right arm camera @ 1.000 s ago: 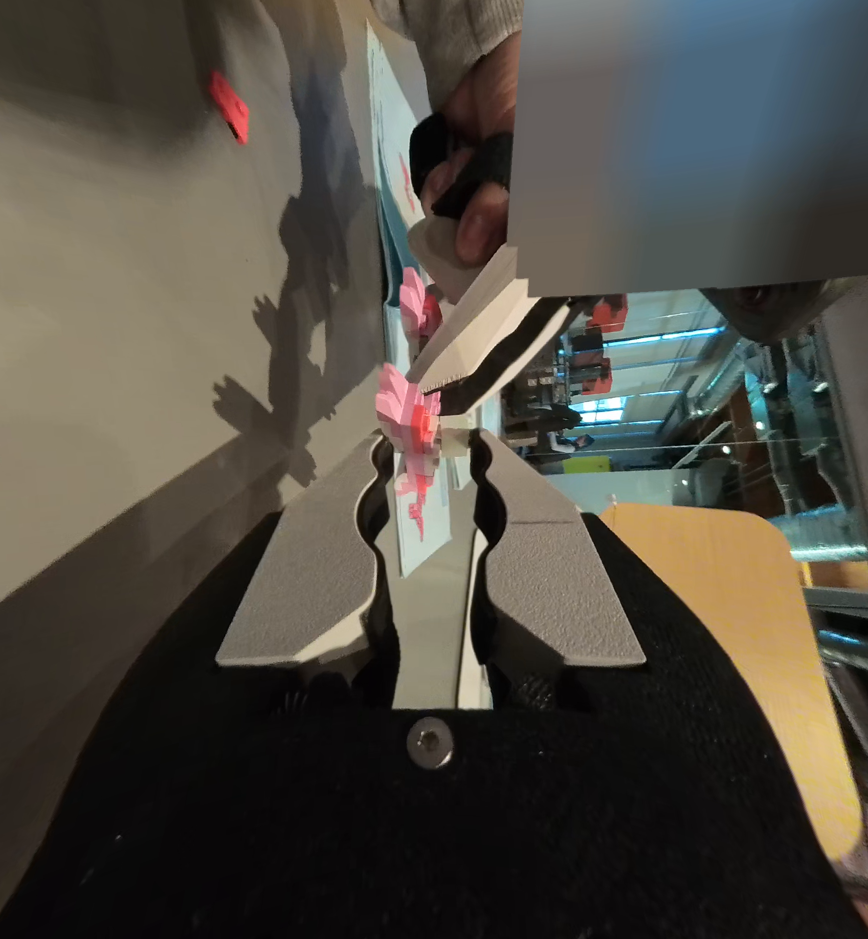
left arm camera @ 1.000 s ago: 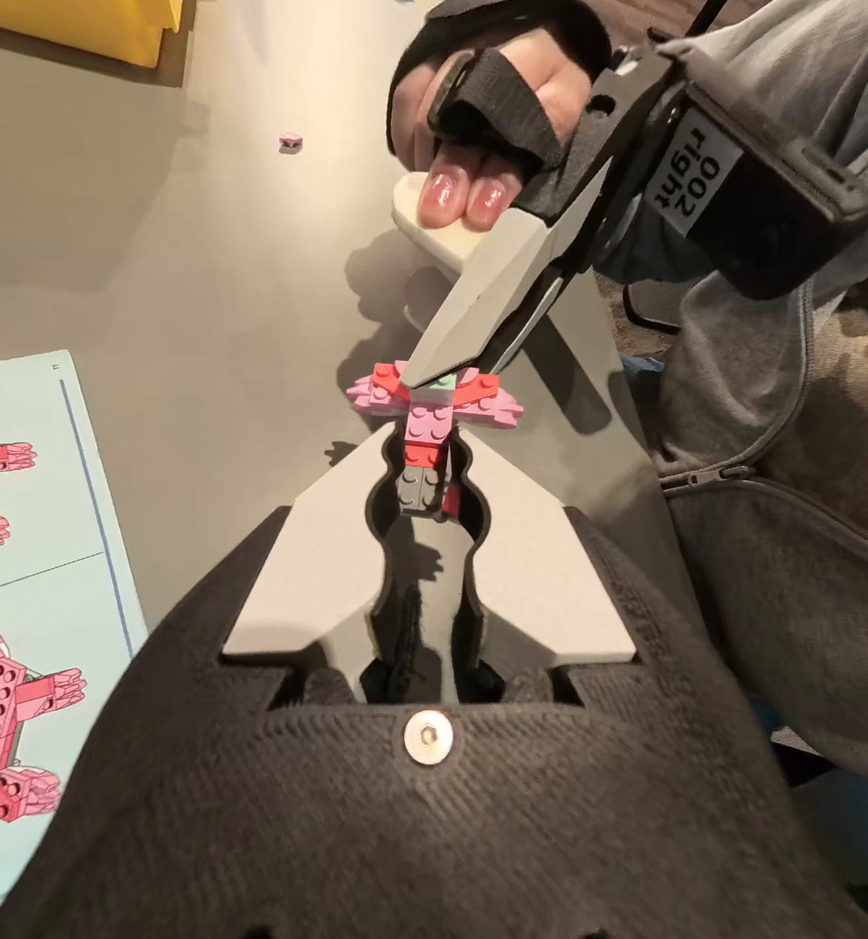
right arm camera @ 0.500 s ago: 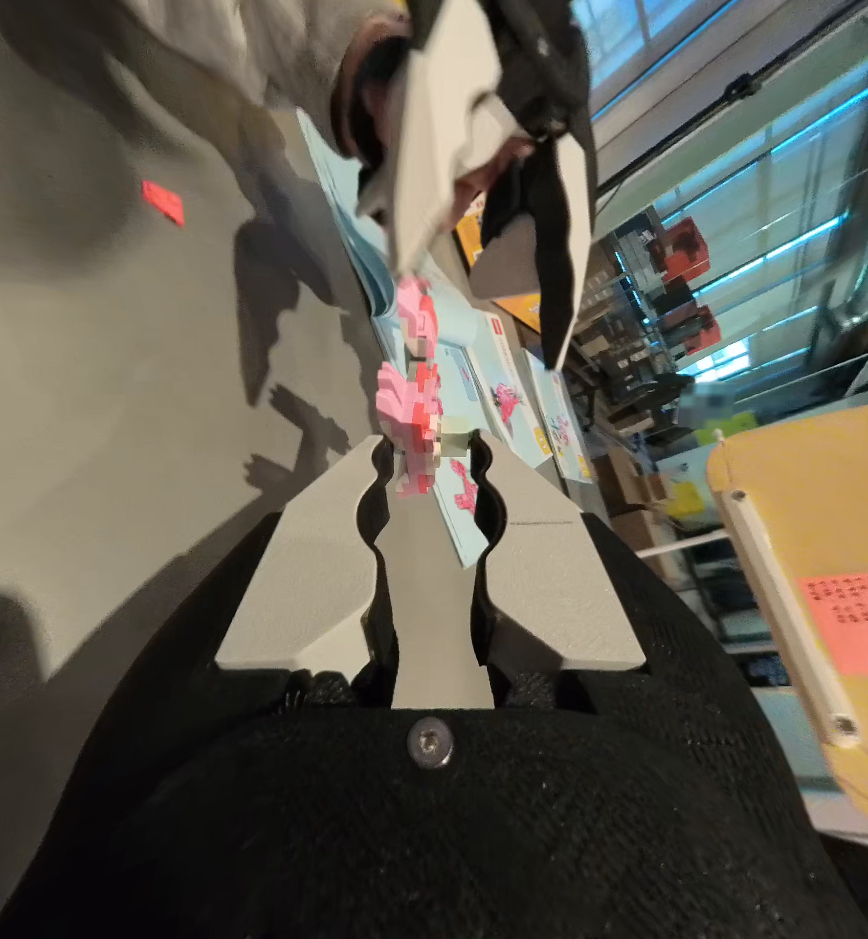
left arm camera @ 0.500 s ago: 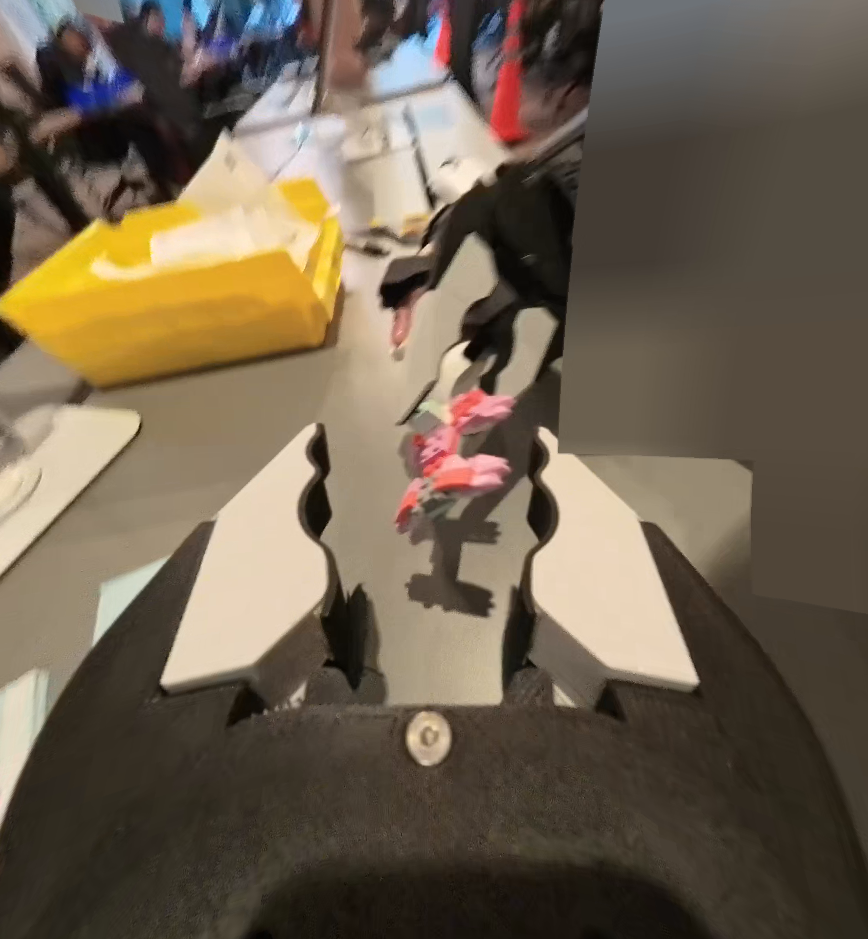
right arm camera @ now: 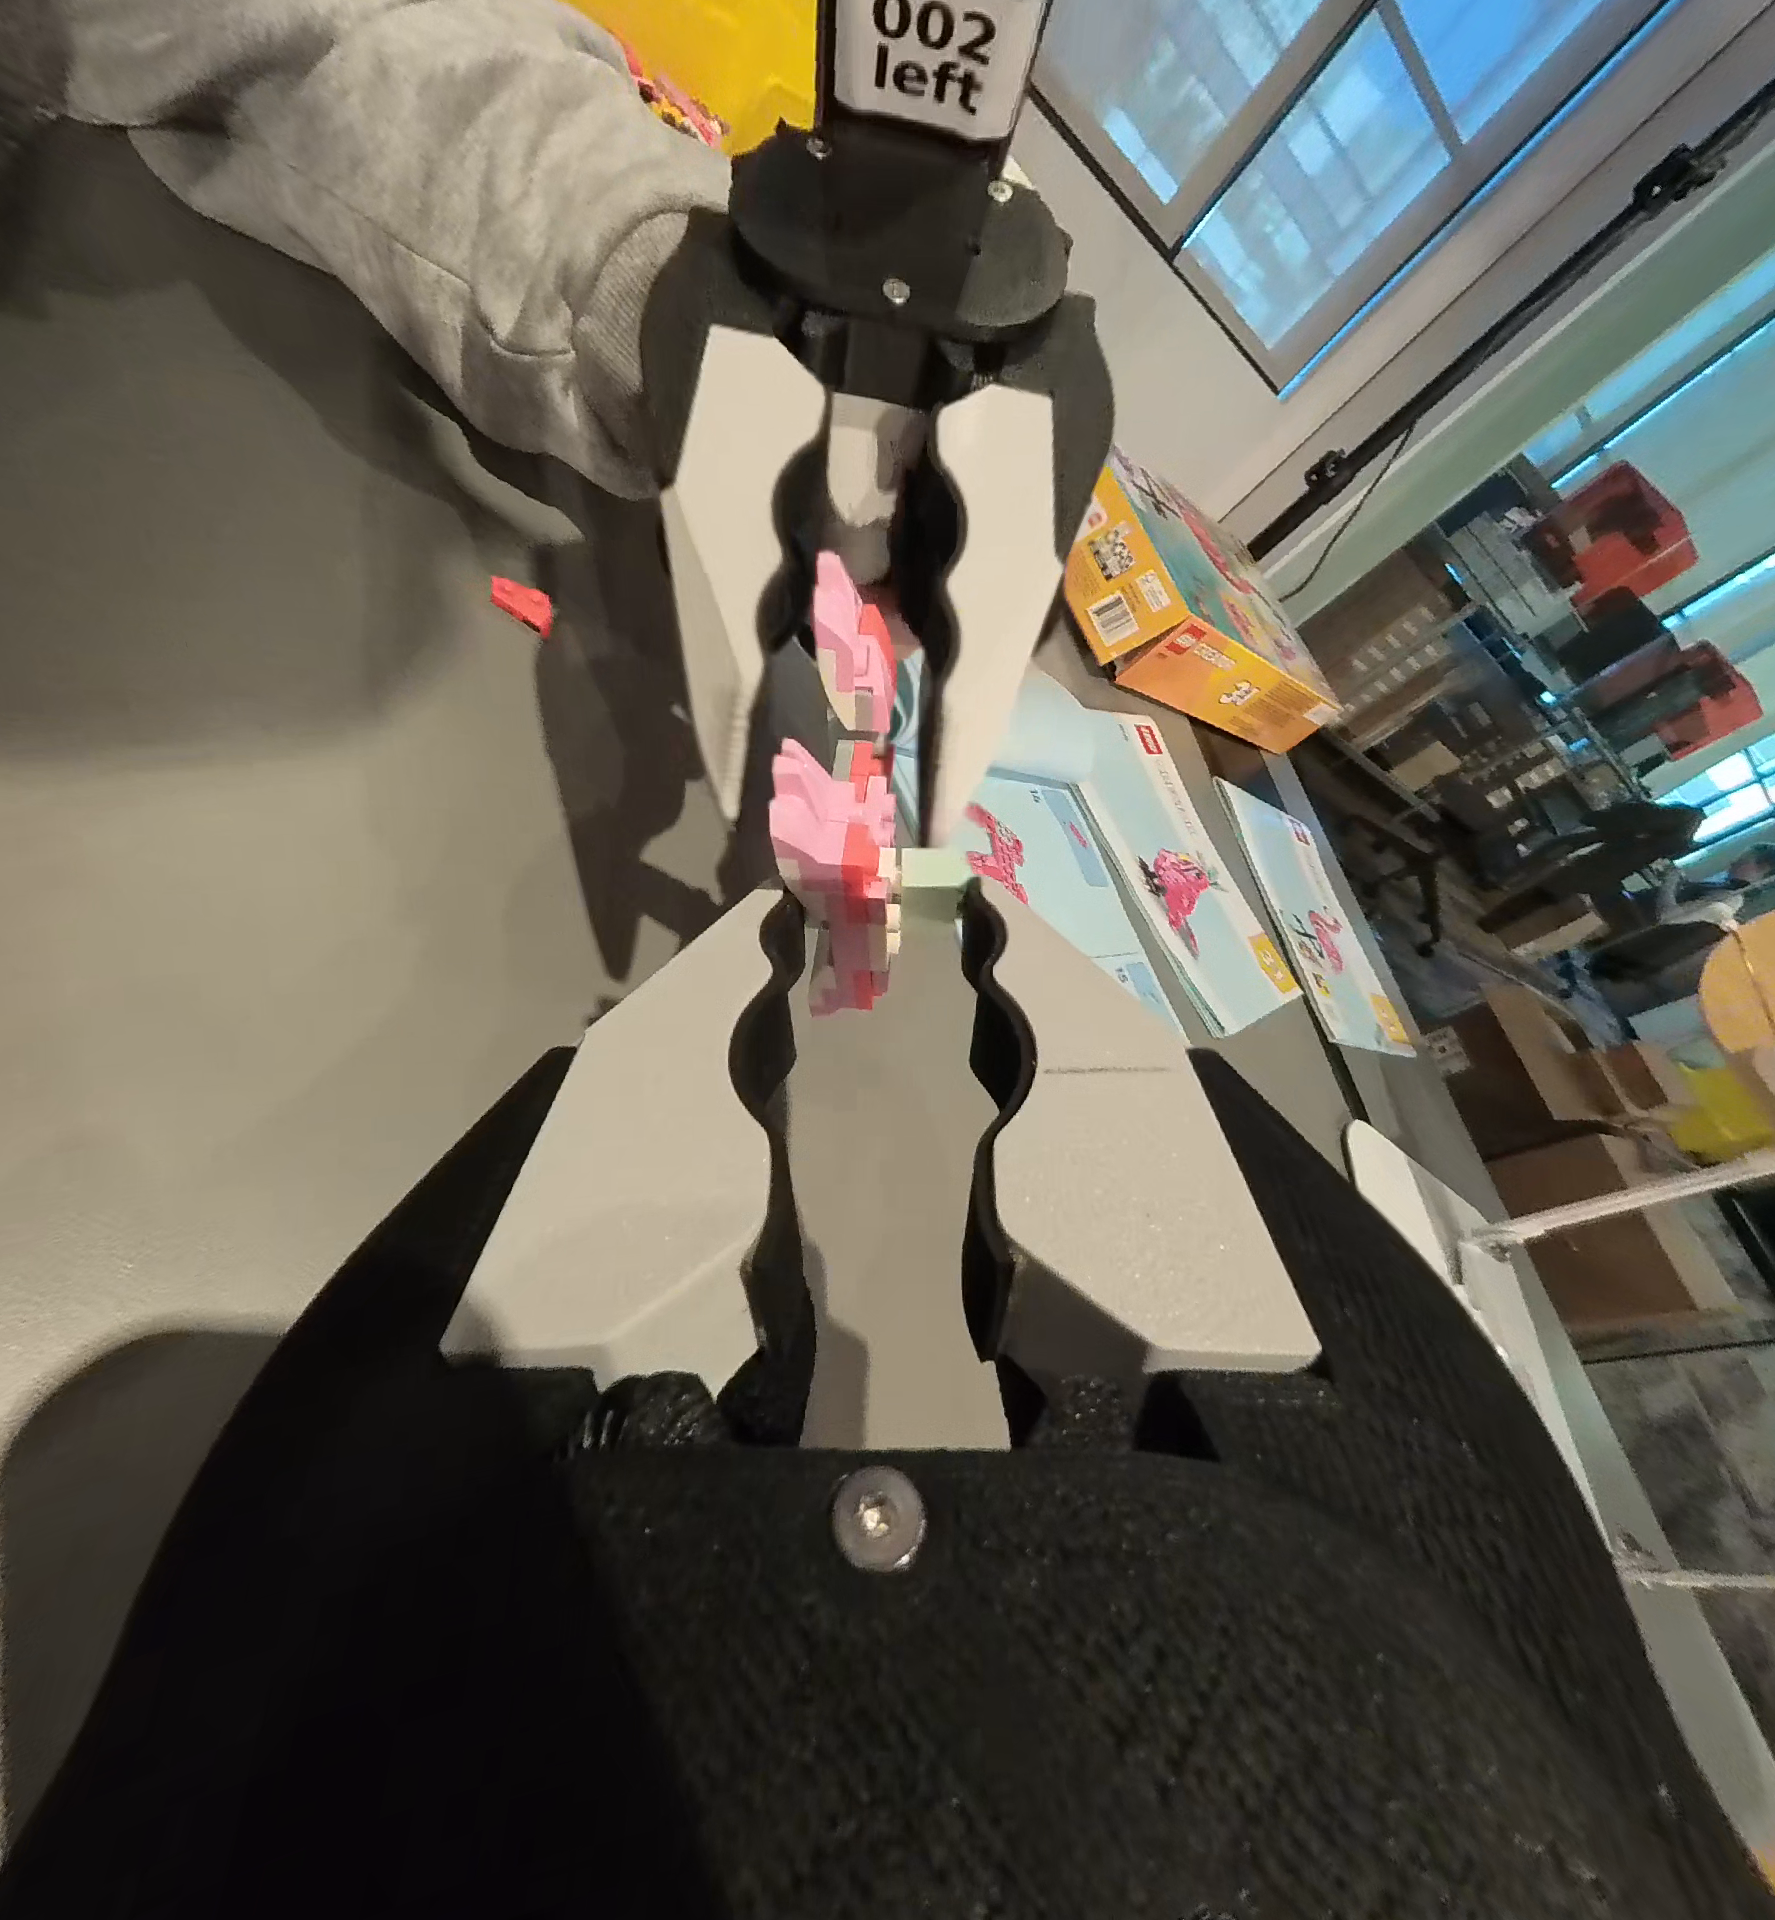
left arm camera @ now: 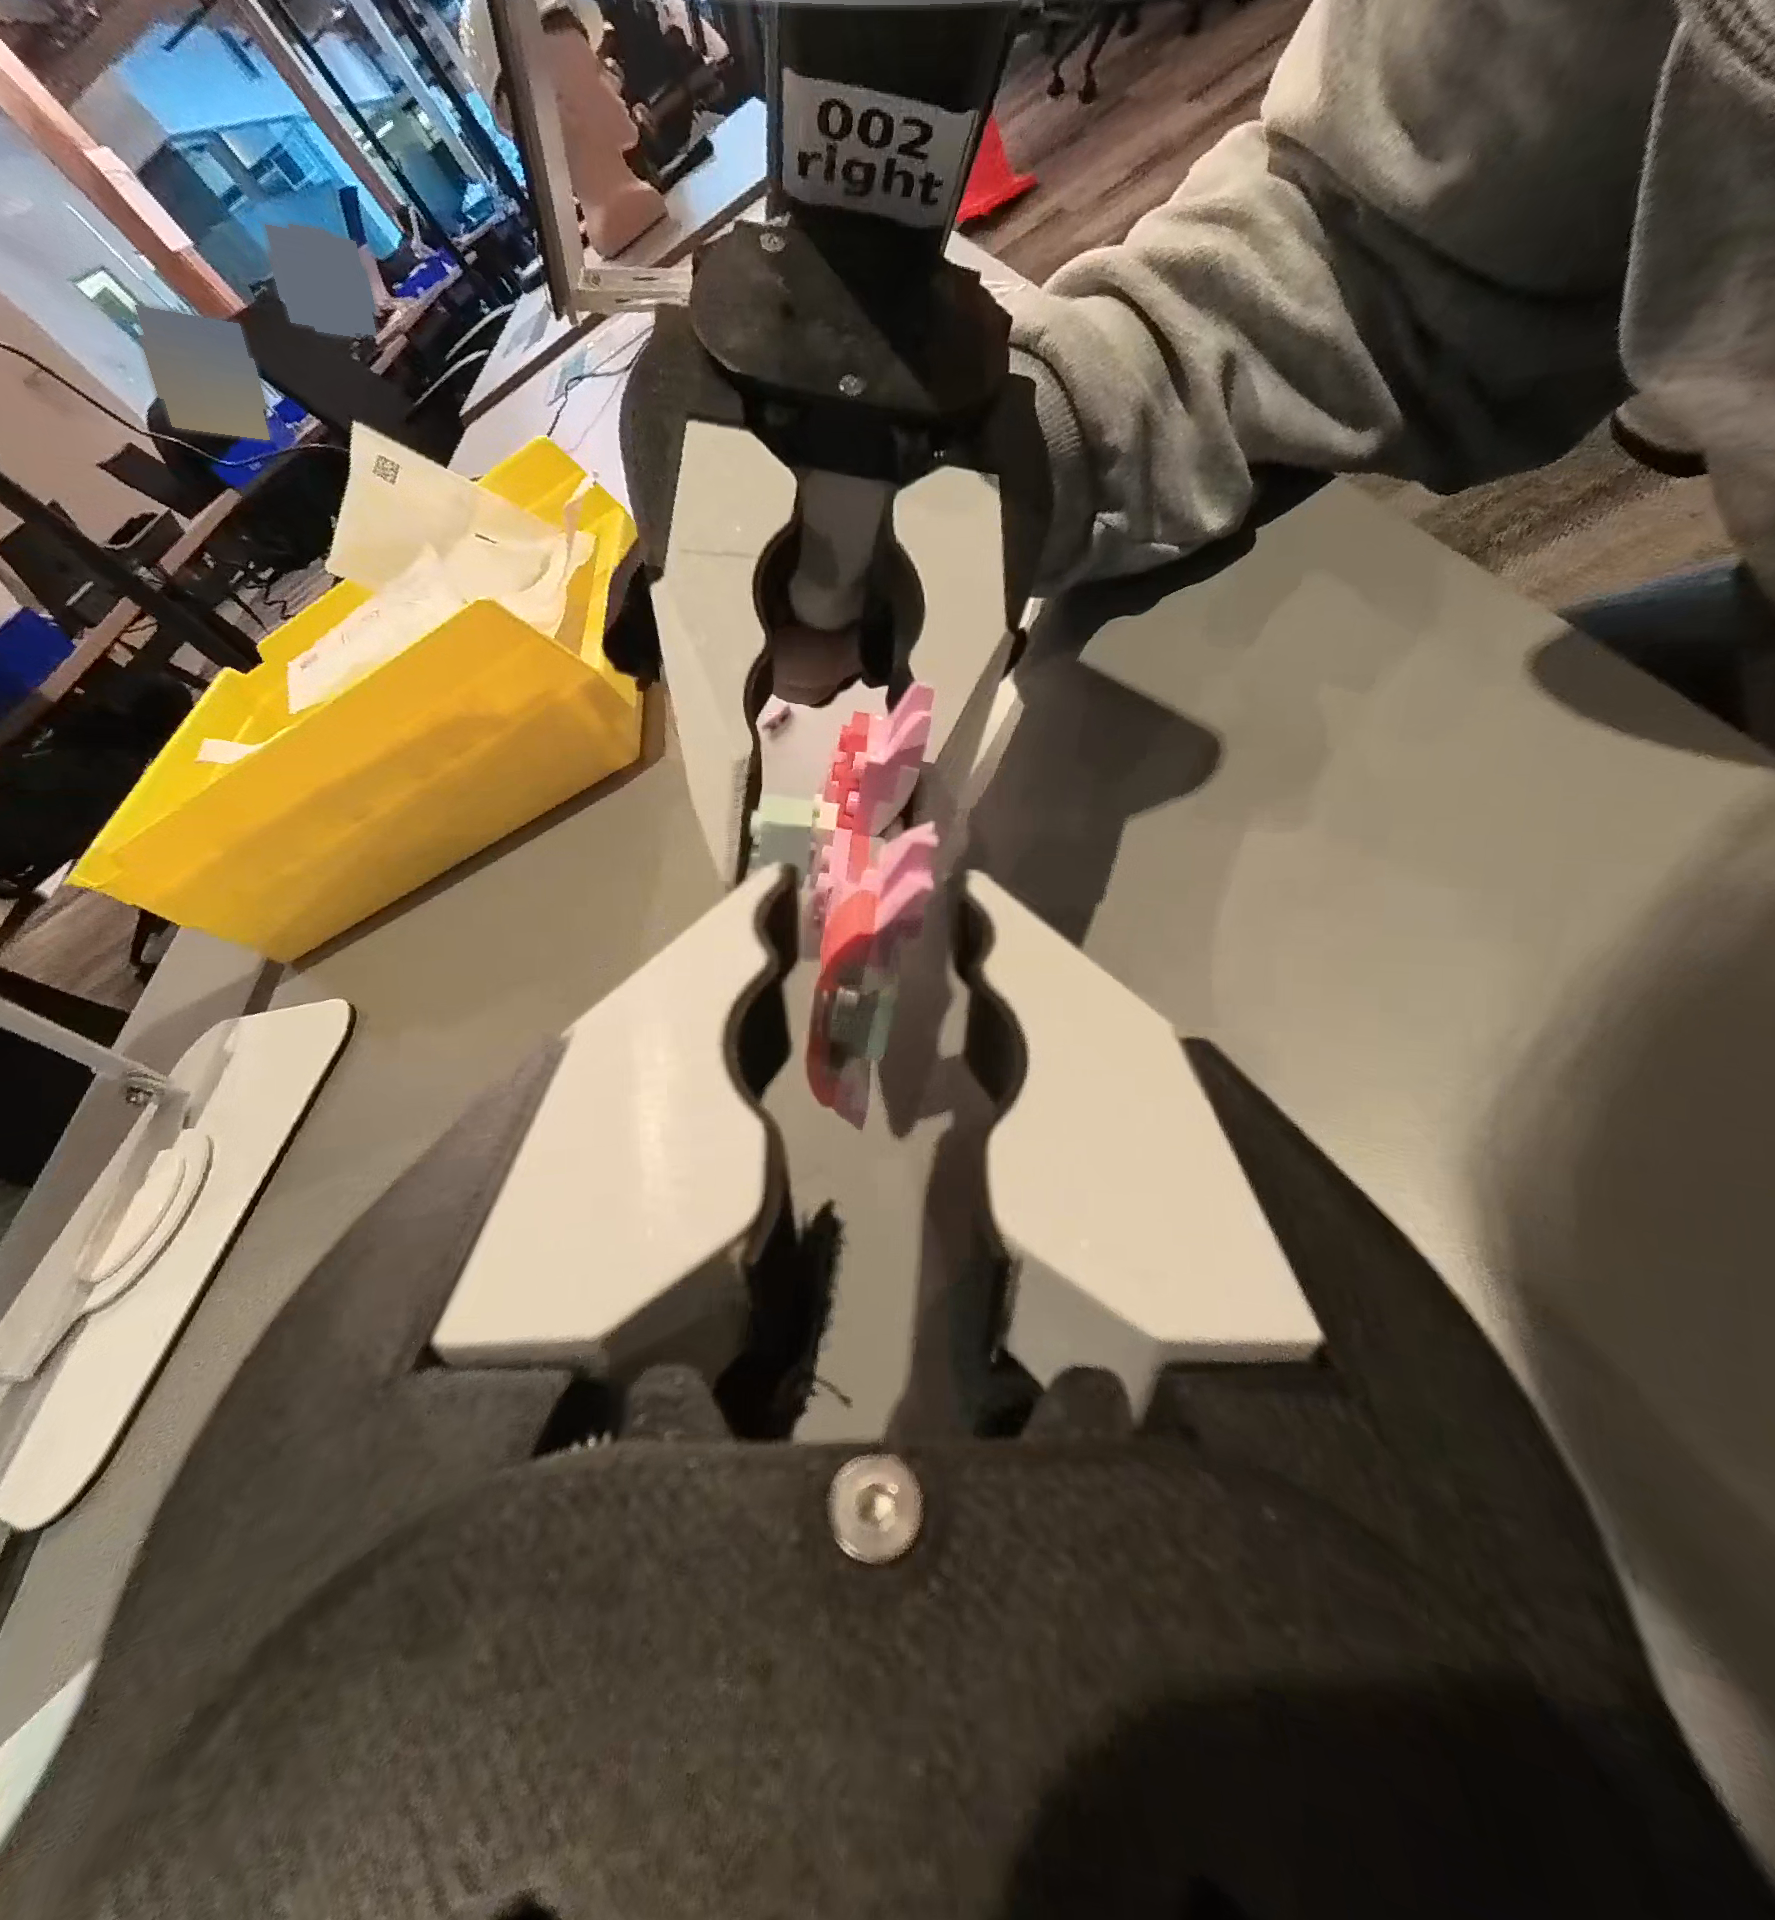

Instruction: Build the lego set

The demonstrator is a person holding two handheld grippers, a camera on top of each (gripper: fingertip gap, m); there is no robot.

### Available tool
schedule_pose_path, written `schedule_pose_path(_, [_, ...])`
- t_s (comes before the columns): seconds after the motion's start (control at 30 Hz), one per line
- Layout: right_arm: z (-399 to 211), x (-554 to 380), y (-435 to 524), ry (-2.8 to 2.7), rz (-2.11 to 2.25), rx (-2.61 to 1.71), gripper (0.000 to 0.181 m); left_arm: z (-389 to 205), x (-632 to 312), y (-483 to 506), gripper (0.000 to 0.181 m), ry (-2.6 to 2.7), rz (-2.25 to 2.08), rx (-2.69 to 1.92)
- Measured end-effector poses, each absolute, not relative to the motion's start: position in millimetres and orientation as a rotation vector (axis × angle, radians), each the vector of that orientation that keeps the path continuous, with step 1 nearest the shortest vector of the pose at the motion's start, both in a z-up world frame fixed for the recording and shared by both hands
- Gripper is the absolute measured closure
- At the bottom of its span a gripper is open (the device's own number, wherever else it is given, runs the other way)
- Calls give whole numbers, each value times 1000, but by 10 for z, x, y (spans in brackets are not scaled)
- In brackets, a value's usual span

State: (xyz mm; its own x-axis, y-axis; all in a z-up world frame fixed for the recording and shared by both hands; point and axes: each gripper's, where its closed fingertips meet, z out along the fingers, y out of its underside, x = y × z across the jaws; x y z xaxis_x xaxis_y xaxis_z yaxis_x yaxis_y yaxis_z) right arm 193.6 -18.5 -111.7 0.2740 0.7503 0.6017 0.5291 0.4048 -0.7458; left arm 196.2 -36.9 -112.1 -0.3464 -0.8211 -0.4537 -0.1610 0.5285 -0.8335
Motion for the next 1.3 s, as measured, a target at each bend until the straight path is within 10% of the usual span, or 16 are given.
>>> schedule_pose_path(1.3, [-1279,1943,-52,-1401,17,-1250,154,-1250,1970,-197,170,1795,-617,-767])
